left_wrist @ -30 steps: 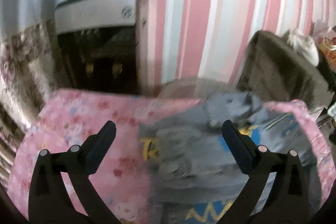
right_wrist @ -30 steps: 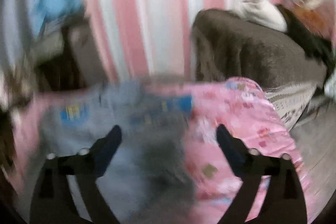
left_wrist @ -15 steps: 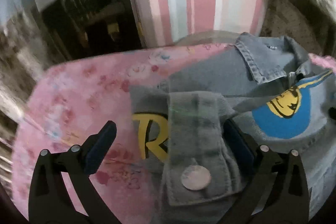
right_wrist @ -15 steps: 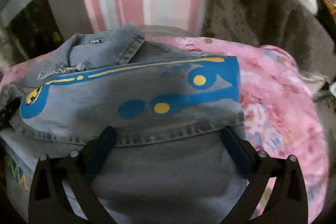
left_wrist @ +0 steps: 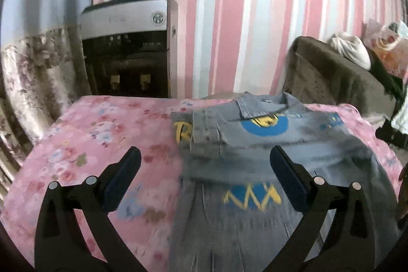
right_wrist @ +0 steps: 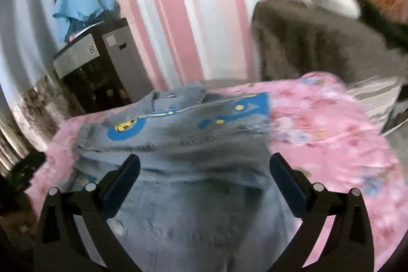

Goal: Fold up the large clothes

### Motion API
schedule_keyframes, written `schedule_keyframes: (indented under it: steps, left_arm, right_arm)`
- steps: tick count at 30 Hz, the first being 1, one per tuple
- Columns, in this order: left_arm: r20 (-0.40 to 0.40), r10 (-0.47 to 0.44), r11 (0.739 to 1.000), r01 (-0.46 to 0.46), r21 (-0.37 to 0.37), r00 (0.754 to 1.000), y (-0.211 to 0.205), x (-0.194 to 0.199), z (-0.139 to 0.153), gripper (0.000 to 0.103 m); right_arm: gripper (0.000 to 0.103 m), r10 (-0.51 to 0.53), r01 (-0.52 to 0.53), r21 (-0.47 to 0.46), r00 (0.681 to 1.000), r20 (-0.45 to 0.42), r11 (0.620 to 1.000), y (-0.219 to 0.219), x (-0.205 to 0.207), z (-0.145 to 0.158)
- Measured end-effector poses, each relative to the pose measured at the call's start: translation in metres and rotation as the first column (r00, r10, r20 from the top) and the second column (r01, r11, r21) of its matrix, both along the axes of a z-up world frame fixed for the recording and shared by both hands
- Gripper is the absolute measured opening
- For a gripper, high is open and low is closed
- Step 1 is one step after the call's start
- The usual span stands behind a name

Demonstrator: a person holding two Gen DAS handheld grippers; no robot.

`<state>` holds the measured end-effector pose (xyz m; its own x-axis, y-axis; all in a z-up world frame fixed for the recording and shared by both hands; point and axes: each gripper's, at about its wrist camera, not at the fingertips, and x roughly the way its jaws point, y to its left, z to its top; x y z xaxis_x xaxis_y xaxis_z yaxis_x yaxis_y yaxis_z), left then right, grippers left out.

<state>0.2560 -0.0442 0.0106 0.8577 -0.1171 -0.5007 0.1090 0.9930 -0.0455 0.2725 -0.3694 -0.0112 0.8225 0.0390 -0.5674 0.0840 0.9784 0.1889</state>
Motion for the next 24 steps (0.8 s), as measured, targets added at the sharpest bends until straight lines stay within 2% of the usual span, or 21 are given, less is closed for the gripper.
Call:
schedule_keyframes:
  steps: [2,9,12,16,18,20,24]
  left_arm:
    - [0.006,0.017,0.999,-0.018,0.029,1.0,0.006,-0.016,-0.001,0.1]
    - [-0.023,0.048,0.996,-0.046,0.079,0.999,0.016,-0.046,-0.007,0.1]
    - [-0.01,0.035,0.996,-0.034,0.087,0.999,0.024,-0.061,-0.007,0.1]
    - [-0.005,0.038,0.994,-0.037,0.105,0.999,0.04,-0.077,-0.012,0.1]
    - [-0.035,0.056,0.992,-0.052,0.117,0.998,0.052,-0.083,-0.018,0.1]
    - [-0.08,0.056,0.995,-0.048,0.092,0.995,0.065,-0.089,-0.024,0.1]
    - [-0.143,0.061,0.993,-0.045,0.113,0.988,0.071,-0.105,-0.035,0.1]
  right_arm:
    - [0.101,-0.046,0.045,-0.086,0.999,-0.001,0.995,0.007,-0.018,-0.003]
    - [0.101,-0.034,0.031,-0.077,0.998,-0.045,0.997,0.01,-0.042,-0.009]
    - [0.101,-0.006,0.004,-0.102,1.0,-0.026,0.995,0.015,-0.062,-0.007]
    - [0.101,-0.022,0.021,-0.125,1.0,-0.007,0.992,0.018,-0.073,0.007]
    - [0.101,-0.006,0.008,-0.118,1.0,0.017,0.993,0.025,-0.083,0.018]
    - [0.101,0.023,-0.019,-0.138,1.0,0.022,0.99,0.034,-0.094,0.022]
    - [0.101,0.014,-0.015,-0.202,1.0,-0.007,0.979,0.04,-0.114,0.014]
